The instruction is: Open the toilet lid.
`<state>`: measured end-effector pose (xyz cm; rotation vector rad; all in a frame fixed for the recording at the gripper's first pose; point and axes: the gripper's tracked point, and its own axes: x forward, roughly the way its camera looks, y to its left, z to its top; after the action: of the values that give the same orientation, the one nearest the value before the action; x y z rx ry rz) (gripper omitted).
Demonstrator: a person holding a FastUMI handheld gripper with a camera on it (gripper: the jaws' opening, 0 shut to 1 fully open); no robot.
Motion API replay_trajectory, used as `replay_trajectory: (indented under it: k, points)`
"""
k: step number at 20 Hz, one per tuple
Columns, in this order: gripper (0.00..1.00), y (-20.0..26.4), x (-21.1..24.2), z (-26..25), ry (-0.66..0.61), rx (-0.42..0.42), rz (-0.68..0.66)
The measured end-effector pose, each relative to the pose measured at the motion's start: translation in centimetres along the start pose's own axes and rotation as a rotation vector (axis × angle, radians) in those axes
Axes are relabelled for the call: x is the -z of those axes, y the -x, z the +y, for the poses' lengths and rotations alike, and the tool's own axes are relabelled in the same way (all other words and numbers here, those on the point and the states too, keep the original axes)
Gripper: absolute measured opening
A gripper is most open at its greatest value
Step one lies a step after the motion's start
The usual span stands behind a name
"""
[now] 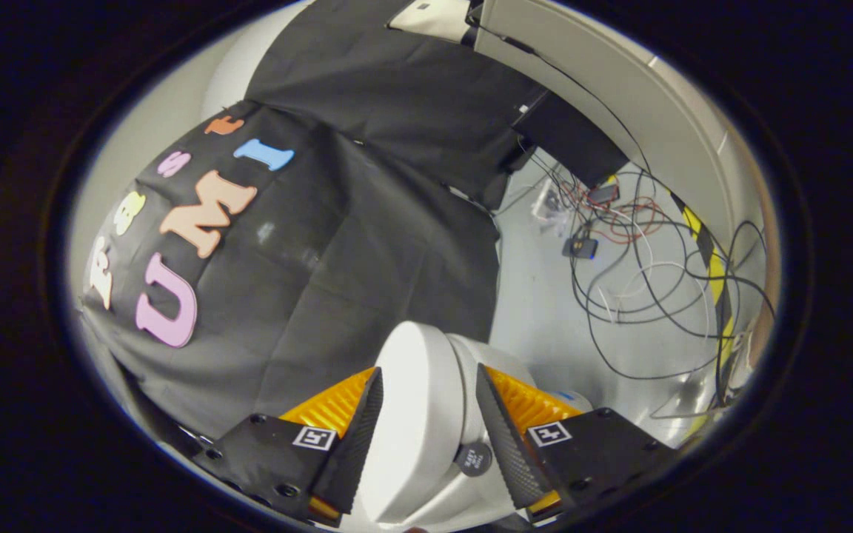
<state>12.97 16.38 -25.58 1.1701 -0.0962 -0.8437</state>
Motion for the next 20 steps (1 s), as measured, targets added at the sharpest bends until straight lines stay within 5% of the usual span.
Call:
replay_trajectory:
  k: [8,20]
  points:
    - [0.78,0.3,6.3,-2.8,0.006,0.071,0.170]
    - [0.78,-0.1,7.6,-3.3,-0.040,0.067,0.225]
